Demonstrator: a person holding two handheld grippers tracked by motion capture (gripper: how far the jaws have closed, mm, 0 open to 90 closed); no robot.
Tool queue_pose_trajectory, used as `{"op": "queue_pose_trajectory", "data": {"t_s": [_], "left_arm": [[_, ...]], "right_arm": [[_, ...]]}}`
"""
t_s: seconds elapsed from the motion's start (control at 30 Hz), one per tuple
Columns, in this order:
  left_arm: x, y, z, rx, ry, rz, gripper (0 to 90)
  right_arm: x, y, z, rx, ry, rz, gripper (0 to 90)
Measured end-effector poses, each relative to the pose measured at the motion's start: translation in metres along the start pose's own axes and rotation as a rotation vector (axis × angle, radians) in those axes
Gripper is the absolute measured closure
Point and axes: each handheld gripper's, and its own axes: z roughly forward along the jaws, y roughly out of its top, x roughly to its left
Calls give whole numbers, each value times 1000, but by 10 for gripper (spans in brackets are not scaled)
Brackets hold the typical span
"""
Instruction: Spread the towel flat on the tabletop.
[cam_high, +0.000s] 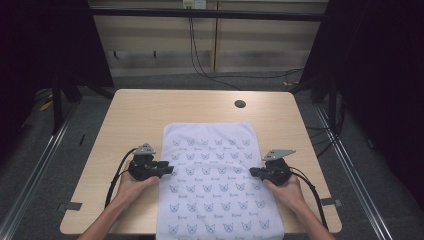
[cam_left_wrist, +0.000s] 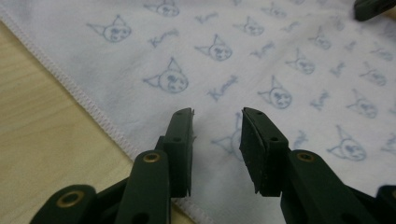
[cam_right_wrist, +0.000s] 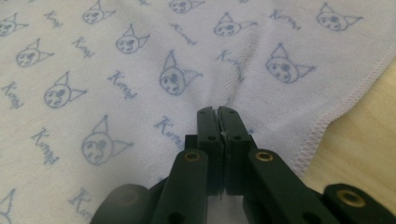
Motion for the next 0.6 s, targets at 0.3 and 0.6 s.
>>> {"op": "queue_pose_trajectory", "data": {"t_s": [0.3, 0.6], "left_arm": [[-20, -5, 0, 41, -14, 50, 702], [-38, -19, -12, 73, -45, 64, 894]], "right_arm": [[15, -20, -23, 33, 20, 25, 885], [36, -33, -35, 59, 63, 5, 888]]}}
